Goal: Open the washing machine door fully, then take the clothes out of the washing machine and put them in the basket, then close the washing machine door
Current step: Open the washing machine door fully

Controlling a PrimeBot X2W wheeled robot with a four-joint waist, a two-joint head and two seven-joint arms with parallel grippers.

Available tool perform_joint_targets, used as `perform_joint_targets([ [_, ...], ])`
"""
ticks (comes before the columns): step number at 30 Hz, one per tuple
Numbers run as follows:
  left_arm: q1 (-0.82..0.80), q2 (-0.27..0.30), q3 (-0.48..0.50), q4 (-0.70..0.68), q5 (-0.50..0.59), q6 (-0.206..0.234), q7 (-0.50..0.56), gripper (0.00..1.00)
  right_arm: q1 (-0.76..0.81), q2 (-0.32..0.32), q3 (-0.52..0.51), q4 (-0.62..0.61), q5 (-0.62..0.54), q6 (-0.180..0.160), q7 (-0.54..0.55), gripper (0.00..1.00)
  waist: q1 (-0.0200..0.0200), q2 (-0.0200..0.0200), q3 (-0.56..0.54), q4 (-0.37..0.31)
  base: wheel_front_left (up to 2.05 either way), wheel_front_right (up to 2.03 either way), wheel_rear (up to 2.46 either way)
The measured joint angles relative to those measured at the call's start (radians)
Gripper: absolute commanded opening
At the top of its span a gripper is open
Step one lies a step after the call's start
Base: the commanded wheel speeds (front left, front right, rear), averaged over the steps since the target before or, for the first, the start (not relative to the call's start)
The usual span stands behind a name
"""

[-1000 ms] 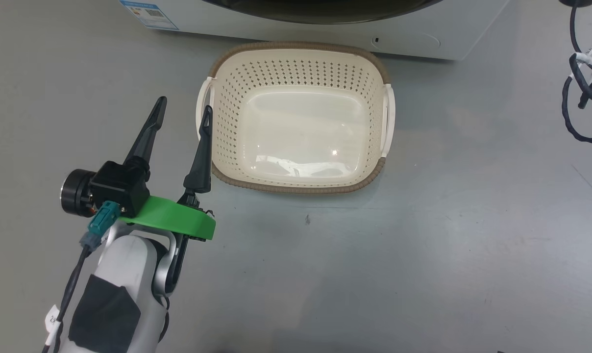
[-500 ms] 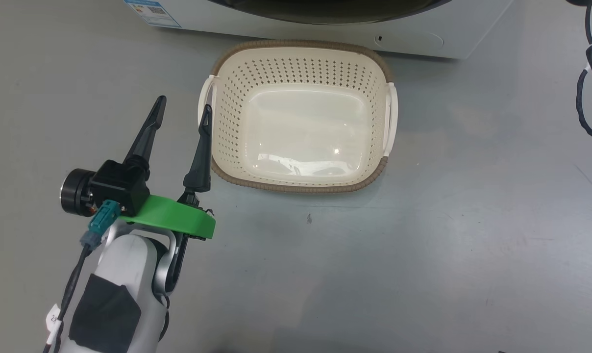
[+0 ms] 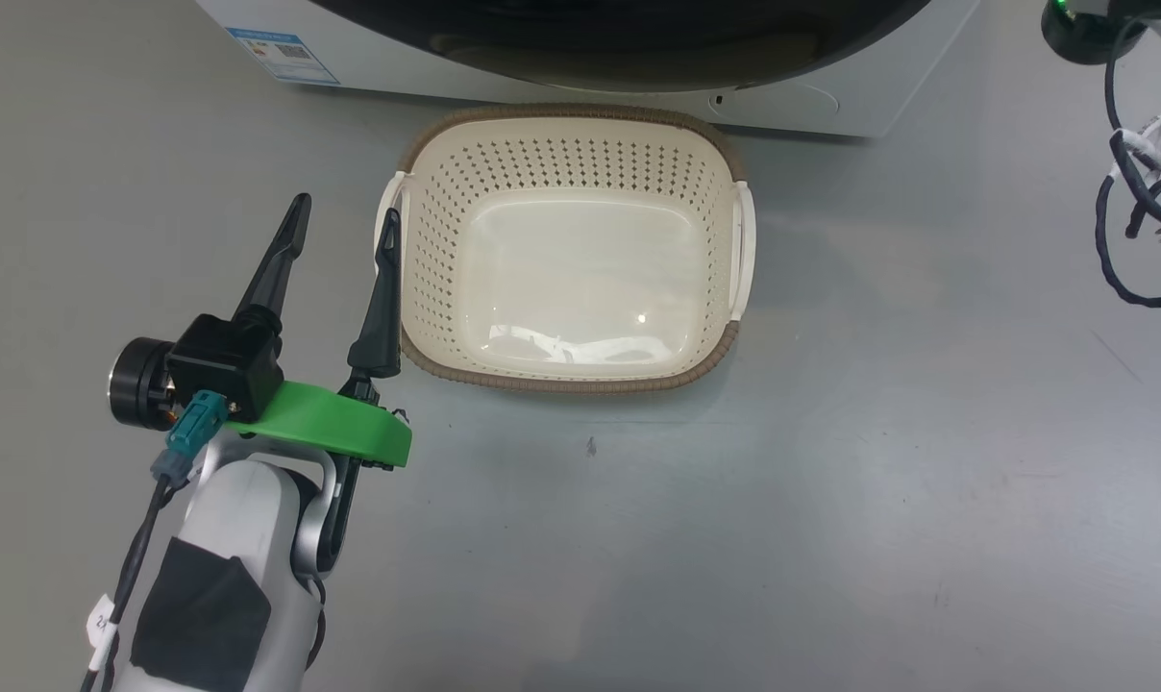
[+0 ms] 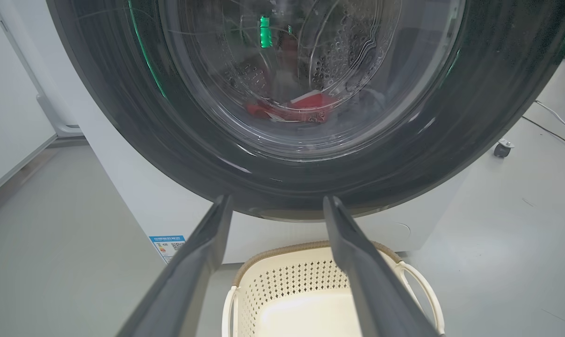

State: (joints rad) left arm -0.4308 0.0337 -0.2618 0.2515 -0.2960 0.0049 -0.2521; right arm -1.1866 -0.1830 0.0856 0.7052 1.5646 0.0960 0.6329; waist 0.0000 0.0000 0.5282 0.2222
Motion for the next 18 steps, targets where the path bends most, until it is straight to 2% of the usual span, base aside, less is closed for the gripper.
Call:
perform_joint_targets([
  [8,0.0,-0.001,-0.001,0.02,0.007,-0.001,0.0,1.0,0.053,0.021,0.014,0.013,0.02,0.016,0.04,0.0,0.0,0.0,-0.033,-0.015,0.0,0.0,0.0],
  [18,0.003,-0.001,0.002,0.048,0.009,-0.001,0.0,1.0,0.137,0.052,0.021,0.013,0.051,0.021,0.084,0.0,0.0,0.0,-0.084,-0.023,0.0,0.0,0.0],
])
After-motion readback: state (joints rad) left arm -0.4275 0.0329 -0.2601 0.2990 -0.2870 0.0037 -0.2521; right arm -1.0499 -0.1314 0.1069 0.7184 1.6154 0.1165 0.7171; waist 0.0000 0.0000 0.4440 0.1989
